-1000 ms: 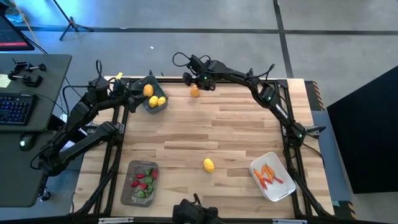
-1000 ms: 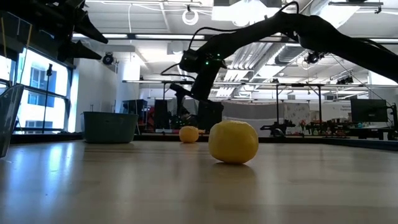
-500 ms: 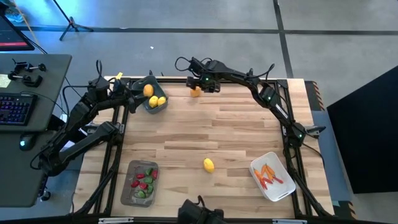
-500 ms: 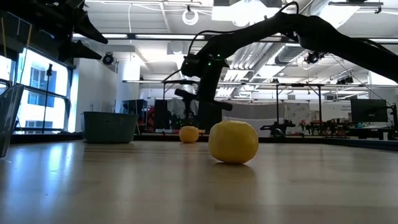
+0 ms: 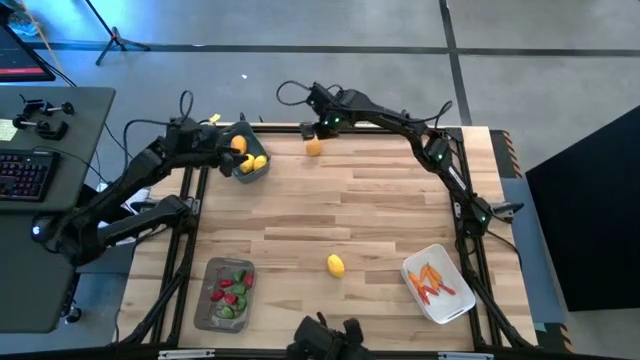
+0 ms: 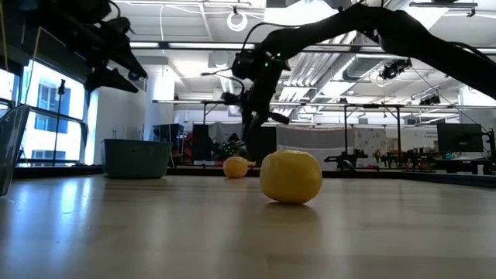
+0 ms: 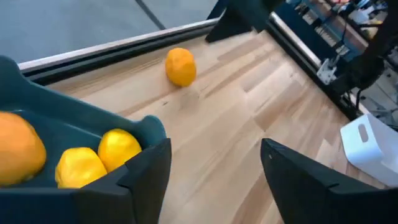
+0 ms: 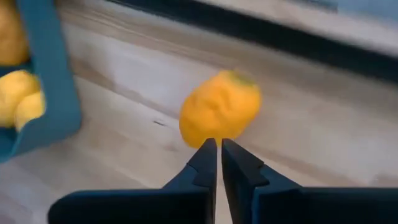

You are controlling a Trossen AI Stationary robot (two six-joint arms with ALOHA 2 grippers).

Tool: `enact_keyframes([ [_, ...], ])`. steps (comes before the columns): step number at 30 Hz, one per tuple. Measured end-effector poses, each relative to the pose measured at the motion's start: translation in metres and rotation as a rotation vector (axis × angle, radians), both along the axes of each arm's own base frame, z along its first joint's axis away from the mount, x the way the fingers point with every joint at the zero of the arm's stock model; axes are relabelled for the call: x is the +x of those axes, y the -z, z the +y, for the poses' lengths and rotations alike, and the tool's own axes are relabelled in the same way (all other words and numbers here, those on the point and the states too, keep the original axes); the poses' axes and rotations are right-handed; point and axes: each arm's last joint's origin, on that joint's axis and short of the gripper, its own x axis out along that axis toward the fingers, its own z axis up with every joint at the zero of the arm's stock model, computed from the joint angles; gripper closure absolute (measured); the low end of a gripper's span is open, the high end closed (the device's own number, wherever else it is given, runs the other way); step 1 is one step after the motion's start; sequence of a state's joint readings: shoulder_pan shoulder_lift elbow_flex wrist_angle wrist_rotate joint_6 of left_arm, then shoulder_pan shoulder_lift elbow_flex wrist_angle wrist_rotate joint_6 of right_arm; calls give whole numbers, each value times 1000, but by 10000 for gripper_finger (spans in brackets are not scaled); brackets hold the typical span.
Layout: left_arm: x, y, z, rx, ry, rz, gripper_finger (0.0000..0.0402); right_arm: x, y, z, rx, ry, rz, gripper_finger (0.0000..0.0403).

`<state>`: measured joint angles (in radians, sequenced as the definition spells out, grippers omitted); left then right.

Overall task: Sort produce into baskets
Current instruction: Put the lemon into the blue bin

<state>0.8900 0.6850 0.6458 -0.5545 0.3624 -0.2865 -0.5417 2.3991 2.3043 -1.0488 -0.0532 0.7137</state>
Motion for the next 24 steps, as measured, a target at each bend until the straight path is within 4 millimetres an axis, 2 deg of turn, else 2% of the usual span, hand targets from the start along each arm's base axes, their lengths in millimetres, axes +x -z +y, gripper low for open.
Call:
enact_keyframes([
  [5, 19, 2, 14, -4, -4, 18, 214, -16, -25, -11, -140, -111, 28, 400],
  [9, 39, -3, 23, 23, 21, -2, 260, -23, -30, -21, -205, -167, 45, 402],
  [13, 63, -8, 32, 53, 23, 30, 309, -15, -17, -25, -271, -229, -2, 403],
  [16, 79, -8, 38, 51, 22, 68, 342, -13, 2, -23, -239, -284, -10, 403],
  [19, 93, -6, 43, 47, 22, 104, 369, -19, 14, -16, -240, -320, 28, 403],
  [22, 103, -5, 47, 52, 7, 136, 392, -33, 4, -9, -308, -328, -30, 403],
  [24, 110, -5, 49, 56, 1, 149, 399, -50, -1, -6, -338, -316, -86, 403],
])
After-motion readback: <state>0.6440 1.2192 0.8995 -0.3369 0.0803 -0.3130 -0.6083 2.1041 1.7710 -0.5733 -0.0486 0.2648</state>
